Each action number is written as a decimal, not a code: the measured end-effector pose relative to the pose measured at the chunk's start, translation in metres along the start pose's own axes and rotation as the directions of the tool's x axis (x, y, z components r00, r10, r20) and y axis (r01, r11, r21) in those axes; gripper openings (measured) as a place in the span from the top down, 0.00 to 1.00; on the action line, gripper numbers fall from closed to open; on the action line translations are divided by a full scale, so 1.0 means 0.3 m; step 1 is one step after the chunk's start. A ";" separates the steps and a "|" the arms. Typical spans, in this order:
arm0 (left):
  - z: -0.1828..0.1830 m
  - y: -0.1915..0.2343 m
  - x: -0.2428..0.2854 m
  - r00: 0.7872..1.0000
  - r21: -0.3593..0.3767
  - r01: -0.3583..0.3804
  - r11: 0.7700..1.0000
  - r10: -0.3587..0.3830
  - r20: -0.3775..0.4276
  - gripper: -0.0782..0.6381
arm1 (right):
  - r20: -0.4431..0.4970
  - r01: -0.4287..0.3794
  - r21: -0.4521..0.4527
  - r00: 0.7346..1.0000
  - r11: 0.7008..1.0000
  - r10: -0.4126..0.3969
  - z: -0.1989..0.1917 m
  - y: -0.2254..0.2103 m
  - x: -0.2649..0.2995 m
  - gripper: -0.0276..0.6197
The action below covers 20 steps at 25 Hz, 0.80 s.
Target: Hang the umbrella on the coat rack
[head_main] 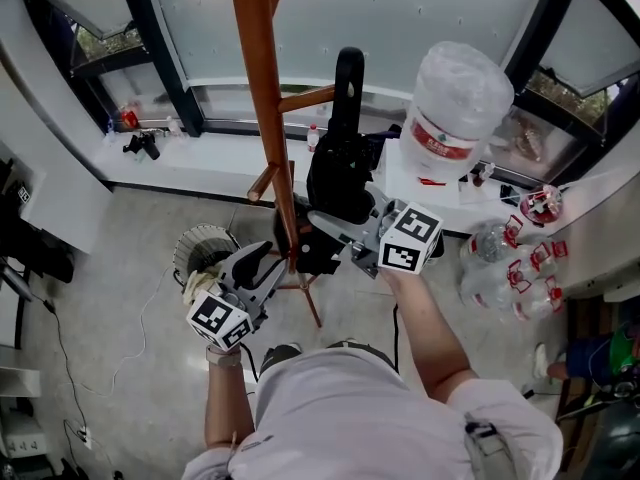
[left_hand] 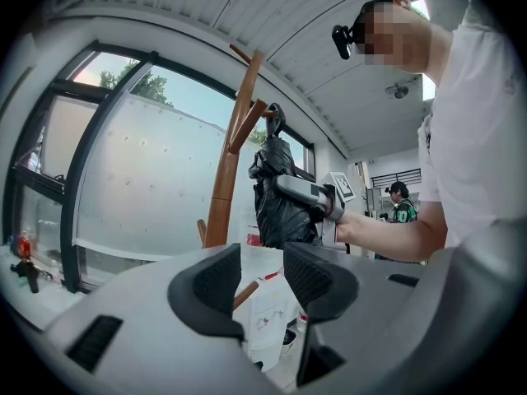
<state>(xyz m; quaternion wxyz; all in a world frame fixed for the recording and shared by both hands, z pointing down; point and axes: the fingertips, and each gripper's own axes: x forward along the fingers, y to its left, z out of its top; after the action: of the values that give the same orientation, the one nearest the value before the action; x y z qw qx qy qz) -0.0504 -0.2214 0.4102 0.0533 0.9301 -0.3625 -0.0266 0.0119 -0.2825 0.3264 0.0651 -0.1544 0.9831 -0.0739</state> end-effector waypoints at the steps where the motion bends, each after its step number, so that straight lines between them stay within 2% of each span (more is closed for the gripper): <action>1: -0.003 0.001 -0.001 1.000 -0.004 -0.004 1.000 0.004 0.001 0.69 | 0.000 -0.002 0.004 1.000 1.000 0.002 -0.003 -0.002 0.001 0.55; 10: -0.031 0.006 -0.013 0.999 -0.033 -0.033 0.999 0.033 -0.005 0.69 | -0.019 -0.018 0.009 1.000 1.000 0.019 -0.051 -0.001 0.013 0.55; 20: -0.074 0.008 -0.033 0.998 -0.060 -0.065 0.996 0.063 -0.023 0.69 | -0.046 0.001 0.017 0.999 1.000 -0.001 -0.117 -0.021 0.024 0.55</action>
<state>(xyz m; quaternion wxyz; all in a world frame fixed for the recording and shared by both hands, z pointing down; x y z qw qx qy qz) -0.0574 -0.2147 0.4325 0.0860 0.9162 -0.3905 -0.0261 0.0016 -0.2864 0.3612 0.0440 -0.1526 0.9836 -0.0860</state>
